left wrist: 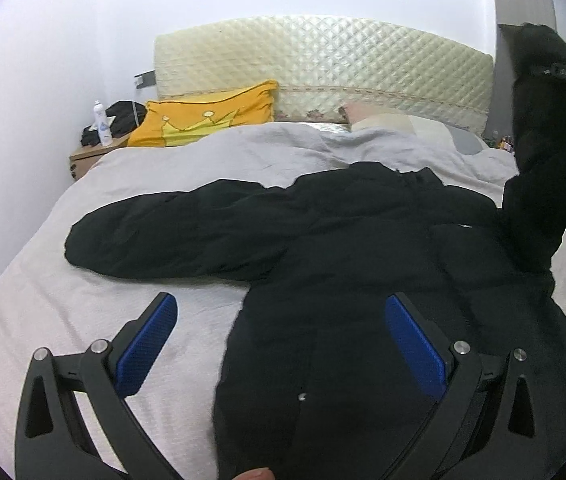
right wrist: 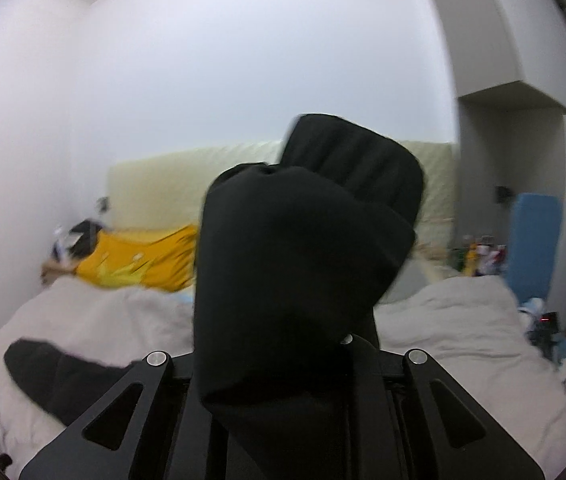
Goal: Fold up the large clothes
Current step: 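Lay the sleeve across the jacket body with the right gripper and release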
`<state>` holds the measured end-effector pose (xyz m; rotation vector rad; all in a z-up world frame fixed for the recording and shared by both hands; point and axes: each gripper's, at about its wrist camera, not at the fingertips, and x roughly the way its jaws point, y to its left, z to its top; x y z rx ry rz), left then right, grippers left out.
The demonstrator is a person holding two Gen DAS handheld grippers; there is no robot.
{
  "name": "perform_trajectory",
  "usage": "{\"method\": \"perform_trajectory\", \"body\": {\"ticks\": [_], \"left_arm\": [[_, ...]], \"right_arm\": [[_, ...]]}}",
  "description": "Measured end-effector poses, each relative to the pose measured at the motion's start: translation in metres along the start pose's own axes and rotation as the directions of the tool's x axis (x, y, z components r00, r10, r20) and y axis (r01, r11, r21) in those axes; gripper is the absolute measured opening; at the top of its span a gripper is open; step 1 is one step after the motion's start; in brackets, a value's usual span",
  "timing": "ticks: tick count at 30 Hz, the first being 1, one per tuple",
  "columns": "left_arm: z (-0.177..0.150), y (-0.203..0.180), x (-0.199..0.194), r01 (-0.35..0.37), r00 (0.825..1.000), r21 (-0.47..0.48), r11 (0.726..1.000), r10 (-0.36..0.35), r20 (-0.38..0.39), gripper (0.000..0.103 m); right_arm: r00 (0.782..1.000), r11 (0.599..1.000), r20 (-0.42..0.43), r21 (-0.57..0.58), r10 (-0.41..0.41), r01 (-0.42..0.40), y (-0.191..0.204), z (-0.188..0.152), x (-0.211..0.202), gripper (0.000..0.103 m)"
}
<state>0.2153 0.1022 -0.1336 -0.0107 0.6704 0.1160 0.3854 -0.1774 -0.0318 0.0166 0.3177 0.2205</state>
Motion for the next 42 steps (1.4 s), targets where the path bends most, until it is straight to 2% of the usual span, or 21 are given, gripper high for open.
{"method": "perform_trajectory", "body": {"ticks": [3,7,13,17,20,23,26,28,29,30,31,32,36,42], "left_arm": [[-0.003,0.011,0.003,0.005,1.0,-0.026,1.0,-0.005,-0.002,0.103],[-0.006,0.021,0.011,0.039,0.999,-0.079,0.996,-0.041,-0.024,0.103],[-0.011,0.017,0.011,0.055,0.998,-0.058,0.997,-0.056,-0.022,0.103],[-0.013,0.022,0.015,0.06,0.998,-0.069,0.996,-0.063,-0.031,0.103],[-0.013,0.024,0.018,0.074,0.996,-0.085,0.994,-0.078,-0.043,0.103],[-0.014,0.023,0.018,0.073,0.996,-0.08,0.994,-0.077,-0.05,0.103],[-0.012,0.02,0.017,0.075,0.995,-0.078,0.994,-0.08,-0.059,0.103],[-0.008,0.018,0.017,0.076,0.994,-0.084,0.994,-0.082,-0.072,0.103],[-0.007,0.016,0.016,0.081,0.993,-0.089,0.993,-0.088,-0.079,0.103],[-0.003,0.015,0.013,0.101,0.991,-0.098,0.99,-0.109,-0.082,0.103],[0.0,0.013,0.009,0.105,0.991,-0.1,0.989,-0.113,-0.077,0.103],[0.003,0.01,0.004,0.094,0.993,-0.096,0.991,-0.101,-0.069,0.103],[0.011,0.004,-0.013,0.059,0.996,-0.094,0.994,-0.064,-0.055,0.103],[0.028,0.003,-0.044,0.061,0.998,-0.125,0.99,-0.062,-0.001,0.103]], "right_arm": [[0.995,0.997,-0.065,-0.022,0.069,-0.071,0.041,-0.021,0.026,0.014],[0.983,0.99,-0.146,-0.077,0.107,-0.119,0.088,-0.064,0.055,0.014],[0.953,0.976,-0.275,-0.137,0.126,-0.169,0.14,-0.133,0.094,0.015],[0.922,0.973,-0.369,-0.148,0.114,-0.179,0.154,-0.171,0.114,0.016],[0.894,0.973,-0.433,-0.134,0.114,-0.188,0.157,-0.19,0.125,0.017],[0.881,0.974,-0.457,-0.112,0.124,-0.195,0.166,-0.198,0.116,0.021],[0.87,0.974,-0.469,-0.075,0.153,-0.212,0.162,-0.197,0.115,0.033],[0.863,0.973,-0.472,-0.046,0.179,-0.227,0.16,-0.193,0.11,0.053],[0.856,0.971,-0.477,-0.024,0.199,-0.239,0.16,-0.191,0.105,0.059],[0.852,0.967,-0.474,-0.003,0.223,-0.255,0.161,-0.188,0.099,0.075],[0.854,0.965,-0.464,0.01,0.236,-0.261,0.161,-0.183,0.095,0.084],[0.855,0.963,-0.455,0.02,0.249,-0.27,0.16,-0.178,0.089,0.086],[0.871,0.963,-0.42,0.03,0.255,-0.268,0.152,-0.154,0.062,0.087],[0.925,0.985,-0.344,-0.007,0.162,-0.175,0.12,-0.111,0.007,0.092]]}}
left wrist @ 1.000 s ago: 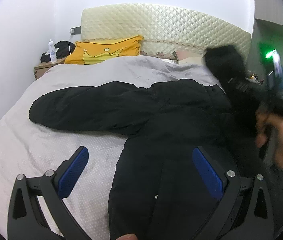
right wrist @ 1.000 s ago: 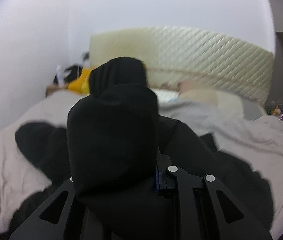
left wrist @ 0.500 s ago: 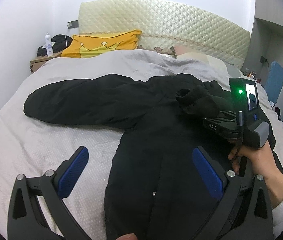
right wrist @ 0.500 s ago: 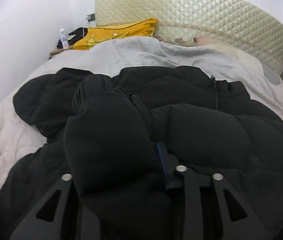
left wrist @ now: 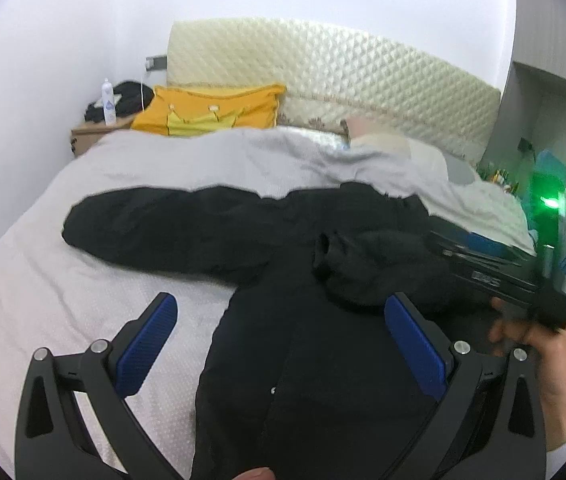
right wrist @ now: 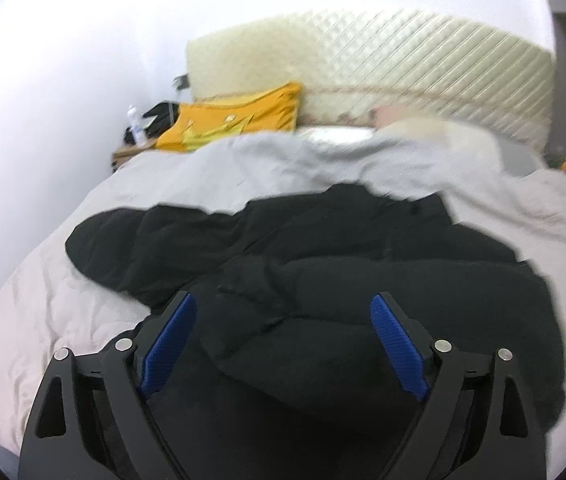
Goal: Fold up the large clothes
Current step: 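Lay the sleeve across the jacket body with the right gripper and release, then move the left gripper toward the other sleeve cuff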
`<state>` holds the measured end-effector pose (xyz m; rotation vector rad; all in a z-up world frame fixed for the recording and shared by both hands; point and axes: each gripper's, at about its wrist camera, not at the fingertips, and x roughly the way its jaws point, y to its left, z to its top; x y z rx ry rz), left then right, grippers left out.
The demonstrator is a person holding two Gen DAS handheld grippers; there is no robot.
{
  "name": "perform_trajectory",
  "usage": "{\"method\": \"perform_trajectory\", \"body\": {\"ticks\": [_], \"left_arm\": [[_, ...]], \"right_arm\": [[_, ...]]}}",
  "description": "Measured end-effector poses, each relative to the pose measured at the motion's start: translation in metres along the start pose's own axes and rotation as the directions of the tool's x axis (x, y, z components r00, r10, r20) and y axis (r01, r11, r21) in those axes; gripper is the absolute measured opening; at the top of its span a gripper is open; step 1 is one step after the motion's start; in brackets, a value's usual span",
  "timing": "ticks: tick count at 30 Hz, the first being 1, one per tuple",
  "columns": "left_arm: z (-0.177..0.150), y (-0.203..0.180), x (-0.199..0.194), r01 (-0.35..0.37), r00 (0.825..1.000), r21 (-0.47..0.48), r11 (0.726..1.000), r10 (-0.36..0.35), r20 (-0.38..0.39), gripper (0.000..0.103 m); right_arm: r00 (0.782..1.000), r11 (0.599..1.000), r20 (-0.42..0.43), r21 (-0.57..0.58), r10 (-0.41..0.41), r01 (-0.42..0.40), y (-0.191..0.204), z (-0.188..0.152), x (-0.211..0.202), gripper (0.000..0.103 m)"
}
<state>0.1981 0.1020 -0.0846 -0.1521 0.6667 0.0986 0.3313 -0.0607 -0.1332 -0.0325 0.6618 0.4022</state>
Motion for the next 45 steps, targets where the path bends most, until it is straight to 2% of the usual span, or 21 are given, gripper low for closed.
{"method": "perform_trajectory", "body": {"ticks": [4,12,18,25,30,45], "left_arm": [[0.007,-0.013,-0.023,0.004,0.999,0.023,1.0,-0.005,0.043,0.103],[0.011,-0.044,-0.06,0.021,0.994,0.085,0.996,-0.03,0.103,0.103],[0.002,-0.06,-0.071,0.06,0.992,0.118,0.991,-0.073,0.103,0.103],[-0.01,-0.072,-0.076,0.101,0.989,0.138,0.985,-0.114,0.097,0.103],[-0.02,-0.076,-0.078,0.104,0.988,0.143,0.984,-0.119,0.1,0.103],[-0.044,-0.066,-0.057,0.135,0.989,0.115,0.984,-0.141,0.042,0.103]], "right_arm": [[0.995,0.999,0.086,0.003,-0.044,0.044,-0.012,0.004,-0.061,0.102],[0.977,0.996,0.193,0.028,-0.089,0.085,-0.025,-0.006,-0.148,0.103],[0.956,0.991,0.267,0.082,-0.123,0.105,-0.037,-0.04,-0.199,0.103],[0.953,0.985,0.276,0.149,-0.126,0.087,-0.048,-0.068,-0.221,0.103],[0.944,0.982,0.289,0.14,-0.16,0.124,-0.043,-0.082,-0.231,0.103],[0.946,0.981,0.271,0.126,-0.178,0.149,-0.03,-0.134,-0.236,0.103]]}}
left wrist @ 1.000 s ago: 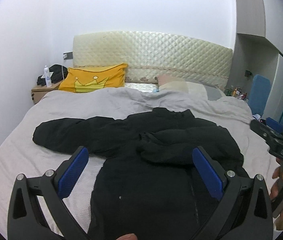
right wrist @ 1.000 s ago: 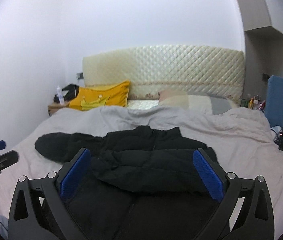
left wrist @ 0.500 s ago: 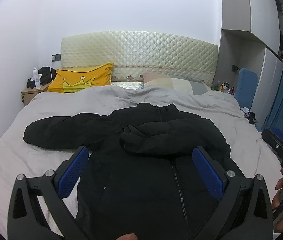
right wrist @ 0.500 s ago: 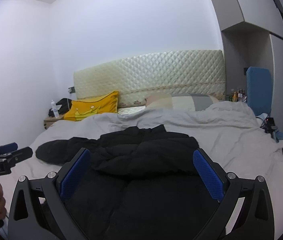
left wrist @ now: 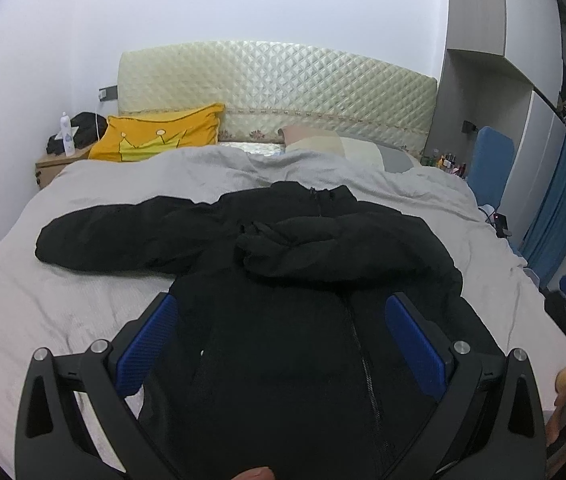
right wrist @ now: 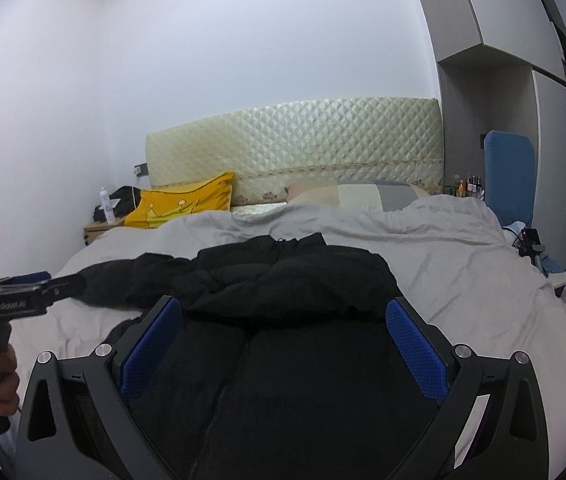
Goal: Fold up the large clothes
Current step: 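Move the left gripper toward the other sleeve cuff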
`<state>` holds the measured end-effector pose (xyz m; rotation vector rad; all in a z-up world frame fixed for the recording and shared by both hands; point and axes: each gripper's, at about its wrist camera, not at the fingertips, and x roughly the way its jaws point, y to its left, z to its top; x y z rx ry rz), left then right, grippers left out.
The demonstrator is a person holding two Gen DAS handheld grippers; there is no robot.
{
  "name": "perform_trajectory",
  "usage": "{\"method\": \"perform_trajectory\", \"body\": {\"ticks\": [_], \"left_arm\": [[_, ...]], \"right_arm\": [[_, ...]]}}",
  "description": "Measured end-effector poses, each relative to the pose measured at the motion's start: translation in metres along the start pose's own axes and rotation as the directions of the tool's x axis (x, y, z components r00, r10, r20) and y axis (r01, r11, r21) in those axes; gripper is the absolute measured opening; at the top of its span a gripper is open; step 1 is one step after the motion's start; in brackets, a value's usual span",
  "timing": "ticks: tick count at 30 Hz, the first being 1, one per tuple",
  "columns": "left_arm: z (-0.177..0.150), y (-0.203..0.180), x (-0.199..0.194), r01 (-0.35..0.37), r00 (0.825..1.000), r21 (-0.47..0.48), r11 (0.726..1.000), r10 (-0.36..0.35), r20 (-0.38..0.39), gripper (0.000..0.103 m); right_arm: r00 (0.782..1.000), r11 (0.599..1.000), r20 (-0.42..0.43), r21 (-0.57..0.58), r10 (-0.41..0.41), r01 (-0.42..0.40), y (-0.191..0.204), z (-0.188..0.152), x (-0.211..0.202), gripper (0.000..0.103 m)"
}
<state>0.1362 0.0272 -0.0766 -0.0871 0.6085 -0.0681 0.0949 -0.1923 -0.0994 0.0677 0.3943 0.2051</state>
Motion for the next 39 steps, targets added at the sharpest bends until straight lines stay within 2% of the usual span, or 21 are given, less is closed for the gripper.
{"method": "perform_trajectory", "body": {"ticks": [7,18,26,35,39], "left_arm": [[-0.006,0.006,0.003,0.015,1.0,-0.013,1.0,-0.015,0.0,0.103],[0.008,0.038,0.004,0.004,1.0,-0.045,0.999,-0.002,0.028,0.103],[0.044,0.092,0.008,-0.043,0.997,-0.087,0.995,0.048,0.062,0.103],[0.092,0.163,0.039,-0.114,0.993,-0.092,0.989,0.117,0.028,0.103],[0.102,0.197,0.056,-0.135,0.99,-0.114,0.984,0.138,0.02,0.103]], "right_arm": [[0.999,0.999,-0.028,0.026,-0.042,0.042,-0.006,-0.022,0.001,0.103],[0.997,0.998,-0.054,0.032,-0.053,0.055,-0.012,-0.027,0.011,0.103],[0.996,0.998,-0.068,0.043,-0.049,0.052,-0.014,-0.03,0.02,0.103],[0.995,0.996,-0.081,0.056,-0.066,0.07,-0.014,-0.032,0.032,0.103],[0.994,0.995,-0.088,0.065,-0.068,0.074,-0.015,-0.032,0.038,0.103]]}}
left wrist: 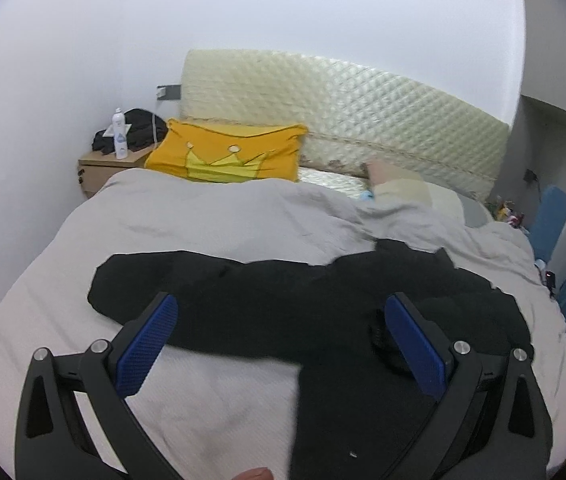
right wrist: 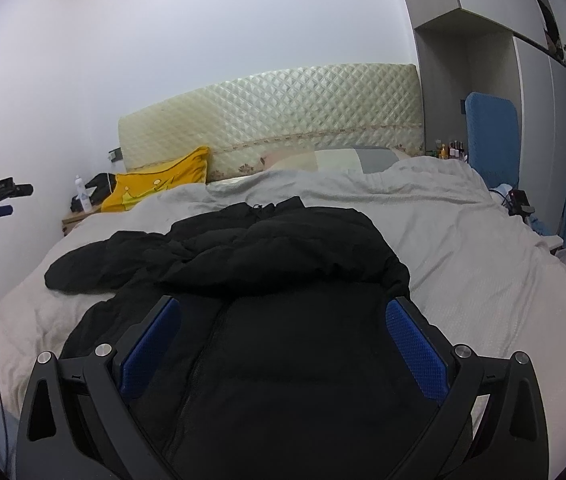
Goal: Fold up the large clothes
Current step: 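Move the left gripper toward the other sleeve cuff, then grasp the other sleeve cuff with the left gripper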
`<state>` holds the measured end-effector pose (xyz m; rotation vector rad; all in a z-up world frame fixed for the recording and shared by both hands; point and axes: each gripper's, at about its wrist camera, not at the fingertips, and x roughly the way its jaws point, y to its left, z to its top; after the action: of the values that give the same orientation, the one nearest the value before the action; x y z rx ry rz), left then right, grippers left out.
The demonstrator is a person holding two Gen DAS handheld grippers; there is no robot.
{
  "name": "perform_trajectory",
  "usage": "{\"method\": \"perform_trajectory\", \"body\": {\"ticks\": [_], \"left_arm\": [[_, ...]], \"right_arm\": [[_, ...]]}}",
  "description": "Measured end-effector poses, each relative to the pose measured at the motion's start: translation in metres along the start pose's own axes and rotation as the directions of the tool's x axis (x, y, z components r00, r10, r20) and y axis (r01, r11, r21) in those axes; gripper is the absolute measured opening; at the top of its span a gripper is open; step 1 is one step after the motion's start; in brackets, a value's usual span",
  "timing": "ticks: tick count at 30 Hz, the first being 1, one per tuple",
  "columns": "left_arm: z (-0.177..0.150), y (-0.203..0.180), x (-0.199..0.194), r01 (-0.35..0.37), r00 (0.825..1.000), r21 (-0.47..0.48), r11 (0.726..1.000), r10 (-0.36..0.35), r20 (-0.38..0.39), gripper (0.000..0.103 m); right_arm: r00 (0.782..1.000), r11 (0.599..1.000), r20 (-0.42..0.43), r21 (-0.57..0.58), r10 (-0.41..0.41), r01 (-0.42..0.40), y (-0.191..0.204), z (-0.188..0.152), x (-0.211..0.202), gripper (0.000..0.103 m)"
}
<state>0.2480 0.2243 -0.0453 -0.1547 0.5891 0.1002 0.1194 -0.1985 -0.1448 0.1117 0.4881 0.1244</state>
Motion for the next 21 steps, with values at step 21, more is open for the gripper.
{"method": "perform_trajectory", "body": {"ticks": [21], "left_arm": [[-0.061,0.209,0.147,-0.042,0.98,-0.506,0.862,-0.063,-0.187,0.103]], "right_arm": [[0.996,0.999,-0.082,-0.012,-0.043,0.042,0.015,-0.003,0.039,0.103]]}}
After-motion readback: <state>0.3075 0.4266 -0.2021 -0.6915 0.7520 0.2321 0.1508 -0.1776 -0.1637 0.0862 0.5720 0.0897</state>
